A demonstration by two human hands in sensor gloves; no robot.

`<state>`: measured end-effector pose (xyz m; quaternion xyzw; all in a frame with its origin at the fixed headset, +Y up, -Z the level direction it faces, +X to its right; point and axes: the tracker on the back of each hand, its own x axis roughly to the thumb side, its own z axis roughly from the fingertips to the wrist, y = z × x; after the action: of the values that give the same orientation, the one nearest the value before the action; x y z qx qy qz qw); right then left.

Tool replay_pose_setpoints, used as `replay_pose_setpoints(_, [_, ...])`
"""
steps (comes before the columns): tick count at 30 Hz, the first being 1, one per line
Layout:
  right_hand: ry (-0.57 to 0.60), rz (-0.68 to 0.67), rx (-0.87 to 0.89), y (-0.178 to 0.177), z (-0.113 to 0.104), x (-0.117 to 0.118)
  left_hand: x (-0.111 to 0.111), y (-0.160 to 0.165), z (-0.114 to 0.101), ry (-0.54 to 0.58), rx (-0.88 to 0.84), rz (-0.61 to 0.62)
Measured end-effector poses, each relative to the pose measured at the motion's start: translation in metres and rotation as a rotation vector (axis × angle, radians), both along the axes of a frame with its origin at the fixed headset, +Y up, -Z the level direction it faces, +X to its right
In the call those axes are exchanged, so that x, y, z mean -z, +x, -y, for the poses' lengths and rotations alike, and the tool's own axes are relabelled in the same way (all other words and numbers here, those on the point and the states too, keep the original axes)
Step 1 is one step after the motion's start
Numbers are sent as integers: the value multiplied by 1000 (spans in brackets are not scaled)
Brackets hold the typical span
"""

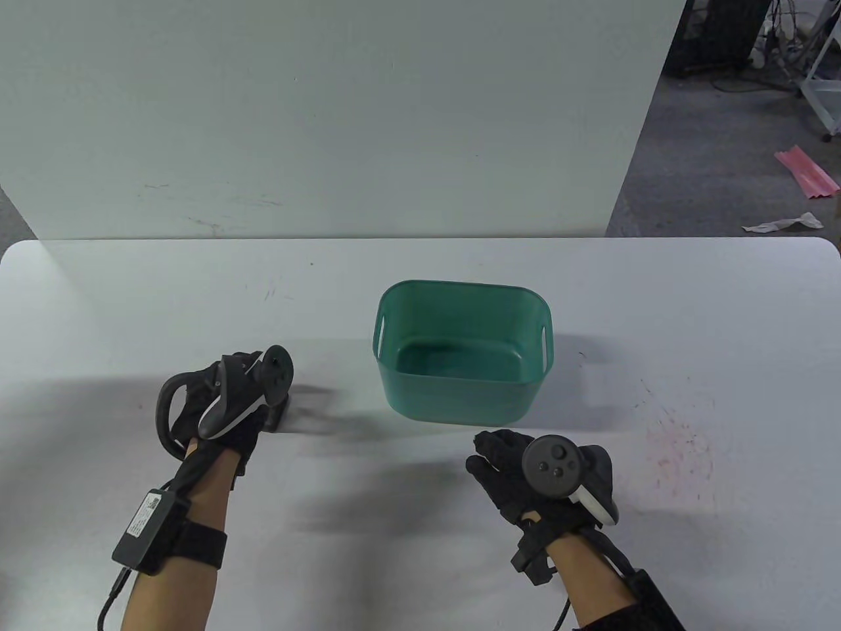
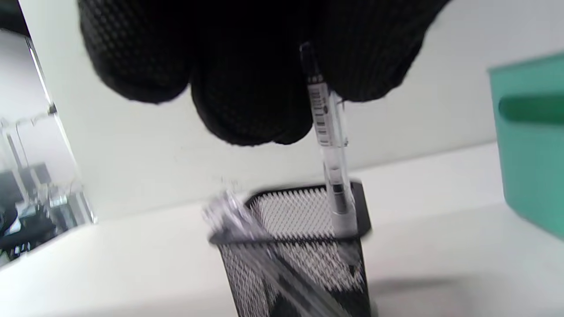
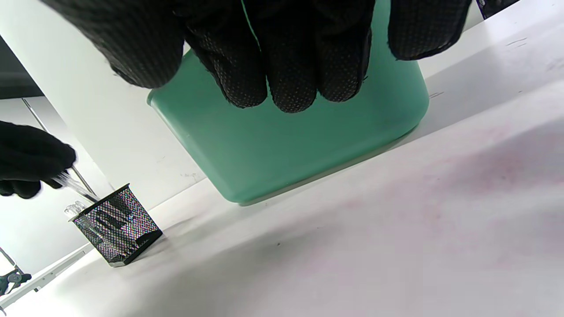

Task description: Disassemble pens into components

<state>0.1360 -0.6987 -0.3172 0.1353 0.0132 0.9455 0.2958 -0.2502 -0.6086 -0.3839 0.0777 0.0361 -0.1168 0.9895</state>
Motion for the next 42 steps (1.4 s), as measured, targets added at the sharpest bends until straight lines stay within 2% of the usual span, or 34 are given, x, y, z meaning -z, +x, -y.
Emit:
replay_pose_setpoints(4, [-3, 2, 21, 0, 0, 1, -30, -10, -27, 197, -116, 71])
replay_pose_setpoints(7, [6, -4, 35, -2, -1, 1, -43, -17, -30, 258, -309, 168])
replay_pose_setpoints(9, [14, -10, 58, -4, -2, 0, -51, -19, -23, 266, -451, 217])
replay_pose_setpoints(17, [21, -61, 154, -20, -7, 3, -61, -3, 33, 78, -780, 403])
replay_pose_setpoints(20, [13, -89, 157, -28, -10, 7, -59, 3, 46, -22, -916, 435])
replay_pose_setpoints(24, [-42, -131, 201, -38, -10, 17, -60, 9, 58, -60, -1050, 458])
replay_pose_setpoints(27, [-97, -169, 327, -43, -4, 21, -63, 14, 67, -87, -1159, 456])
replay_pose_setpoints(30, [-247, -198, 403, -45, 4, 19, -64, 18, 71, -102, -1189, 463])
replay_pose_setpoints(32, [-305, -221, 455, -47, 10, 18, -63, 21, 72, -117, -1222, 463])
replay_pose_setpoints(38, [-374, -204, 695, -51, 21, 15, -64, 26, 80, -162, -1257, 473])
replay_pose_setpoints(40, [-406, -185, 757, -51, 23, 14, -65, 28, 79, -175, -1210, 511])
replay_pose_setpoints(42, [-413, -138, 773, -50, 25, 13, -69, 33, 75, -142, -1039, 558])
